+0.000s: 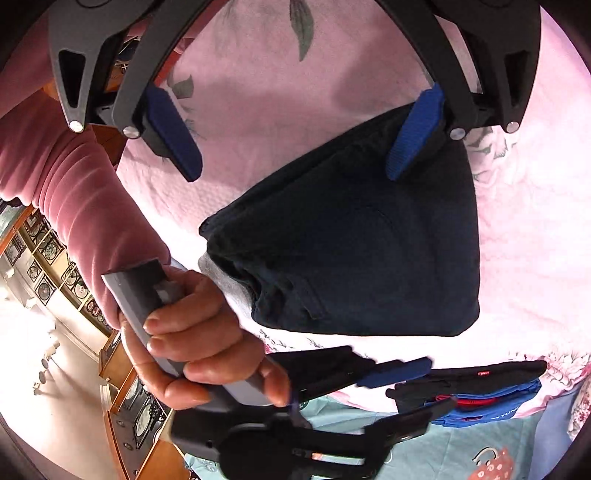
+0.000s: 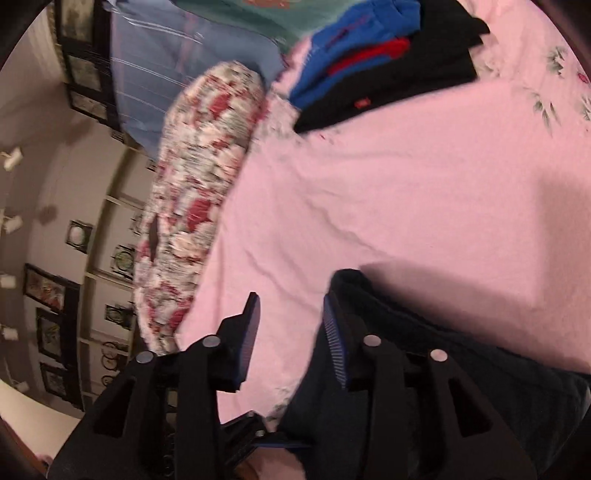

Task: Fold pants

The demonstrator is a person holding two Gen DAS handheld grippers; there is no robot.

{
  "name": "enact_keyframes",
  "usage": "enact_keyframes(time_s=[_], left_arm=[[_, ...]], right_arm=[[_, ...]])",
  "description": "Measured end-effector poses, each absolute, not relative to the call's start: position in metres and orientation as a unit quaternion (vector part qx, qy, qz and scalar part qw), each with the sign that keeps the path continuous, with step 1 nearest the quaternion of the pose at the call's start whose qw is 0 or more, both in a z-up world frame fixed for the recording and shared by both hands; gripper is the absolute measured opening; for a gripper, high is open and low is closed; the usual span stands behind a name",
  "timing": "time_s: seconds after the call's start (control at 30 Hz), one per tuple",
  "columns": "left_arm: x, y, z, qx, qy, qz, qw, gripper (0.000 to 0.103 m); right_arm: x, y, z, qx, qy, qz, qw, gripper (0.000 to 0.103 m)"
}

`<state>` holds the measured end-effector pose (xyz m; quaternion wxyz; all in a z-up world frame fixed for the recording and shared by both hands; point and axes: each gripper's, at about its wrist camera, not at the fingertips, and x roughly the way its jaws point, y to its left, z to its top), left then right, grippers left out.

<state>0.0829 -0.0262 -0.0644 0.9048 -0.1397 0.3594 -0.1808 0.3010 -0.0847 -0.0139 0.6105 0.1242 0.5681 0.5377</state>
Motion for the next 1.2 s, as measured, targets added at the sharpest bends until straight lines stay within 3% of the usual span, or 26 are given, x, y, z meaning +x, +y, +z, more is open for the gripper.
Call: enact_keyframes(time_s=[0.13, 0.2, 0.27, 0.5, 0.63, 0.73, 0.83, 0.87, 1.03, 1.2], left_arm=[[0.082, -0.027, -0.064, -0.136, 0.359, -0.177, 0.906, 0.101], [0.085, -0.027, -0.064, -0.143, 0.361, -0.178, 0.904, 0.101], [0.083, -0.025, -0.063, -0.148, 0.356, -0.182, 0.905, 0.101], [0.085, -0.033, -0.065, -0.131, 0.361, -0.176, 0.907, 0.101], [0.084, -0.03, -0.065, -0.135, 0.36, -0.178, 0.906, 0.101], [0.084, -0.031, -0.064, -0.125, 0.365, -0.18, 0.905, 0.101], [0.083, -0.034, -0.063, -0.101, 0.373, -0.178, 0.905, 0.101], [0.084, -0.036, -0.062, -0.088, 0.379, -0.176, 0.904, 0.101], [0.1, -0.035, -0.04, -0.122, 0.389, -0.188, 0.894, 0.101], [0.117, -0.058, -0.013, -0.141, 0.345, -0.212, 0.904, 0.101]], right_arm=[[0.31, -0.059, -0.046, 0.118, 0.596, 0.514, 0.605, 0.041], [0.32, -0.054, -0.071, 0.112, 0.62, 0.476, 0.614, 0.028], [0.324, -0.061, -0.07, 0.137, 0.627, 0.475, 0.603, 0.025], [0.303, -0.156, 0.005, 0.188, 0.53, 0.499, 0.659, 0.044], [0.269, -0.204, 0.0, 0.203, 0.515, 0.524, 0.648, 0.044], [0.247, -0.232, -0.035, 0.185, 0.54, 0.493, 0.657, 0.045], [0.245, -0.274, -0.073, 0.258, 0.549, 0.474, 0.639, 0.031], [0.245, -0.289, -0.075, 0.283, 0.549, 0.461, 0.637, 0.031], [0.244, -0.305, -0.048, 0.267, 0.511, 0.435, 0.692, 0.038], [0.257, -0.276, -0.018, 0.248, 0.463, 0.487, 0.698, 0.04]])
